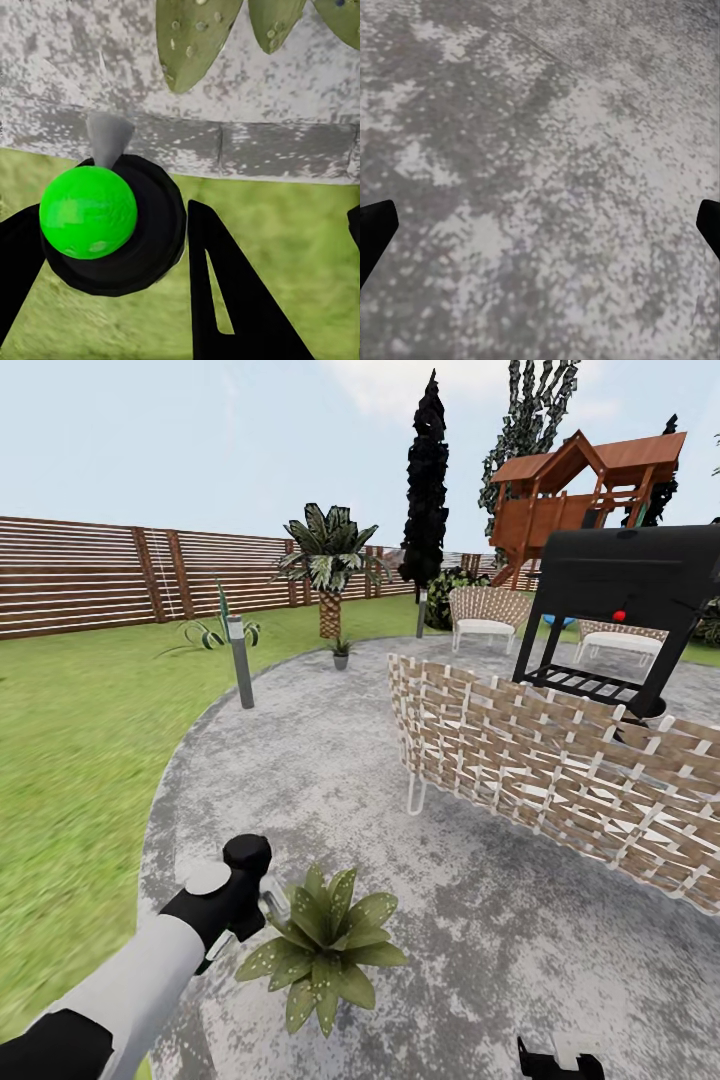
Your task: Pick up the pesticide atomizer in the garden and spray insectifuge to fully cover both potted plants in the garden.
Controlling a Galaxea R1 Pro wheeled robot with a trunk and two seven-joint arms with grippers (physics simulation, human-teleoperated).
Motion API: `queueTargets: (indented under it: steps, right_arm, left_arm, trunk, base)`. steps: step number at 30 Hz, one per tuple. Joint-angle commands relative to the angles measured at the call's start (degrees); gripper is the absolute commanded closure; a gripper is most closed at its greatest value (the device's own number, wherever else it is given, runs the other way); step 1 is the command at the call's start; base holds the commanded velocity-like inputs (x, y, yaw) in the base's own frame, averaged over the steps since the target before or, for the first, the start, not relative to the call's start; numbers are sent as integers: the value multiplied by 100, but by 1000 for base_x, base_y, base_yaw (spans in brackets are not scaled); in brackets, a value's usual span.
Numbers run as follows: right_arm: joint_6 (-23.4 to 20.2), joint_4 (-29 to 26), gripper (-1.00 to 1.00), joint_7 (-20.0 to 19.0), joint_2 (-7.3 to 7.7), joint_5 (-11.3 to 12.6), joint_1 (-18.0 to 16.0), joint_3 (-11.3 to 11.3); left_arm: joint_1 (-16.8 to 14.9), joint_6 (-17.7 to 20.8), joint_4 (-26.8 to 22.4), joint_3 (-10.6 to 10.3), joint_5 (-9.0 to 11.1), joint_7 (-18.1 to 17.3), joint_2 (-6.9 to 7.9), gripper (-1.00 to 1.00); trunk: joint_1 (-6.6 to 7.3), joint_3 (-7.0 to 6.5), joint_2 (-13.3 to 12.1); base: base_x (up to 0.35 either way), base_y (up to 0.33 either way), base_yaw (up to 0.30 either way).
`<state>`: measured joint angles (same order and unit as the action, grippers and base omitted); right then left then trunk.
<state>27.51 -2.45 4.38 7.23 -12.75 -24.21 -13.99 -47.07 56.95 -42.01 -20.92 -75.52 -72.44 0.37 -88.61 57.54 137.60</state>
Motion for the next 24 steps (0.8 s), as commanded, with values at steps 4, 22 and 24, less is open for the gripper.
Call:
queueTargets:
  steps: [4,22,24]
  right_arm:
    - [17,7,-100,28,1,-61,-4,-33]
    - [17,2,-100,28,-3,-59,-4,-30]
    - [17,-9,-100,28,0,-54,-4,-33]
  left_arm:
    - [-4,44,7,-30,-23,470,-41,100]
    - [809,-2,100,698,1126,1085,33,100]
    - [964,-23,95,751,1127,1250,28,100]
  trunk:
    - [1,6,2]
    - [1,6,2]
    - [1,6,2]
  base:
    - [0,0,0]
    - [0,0,0]
    - [0,0,0]
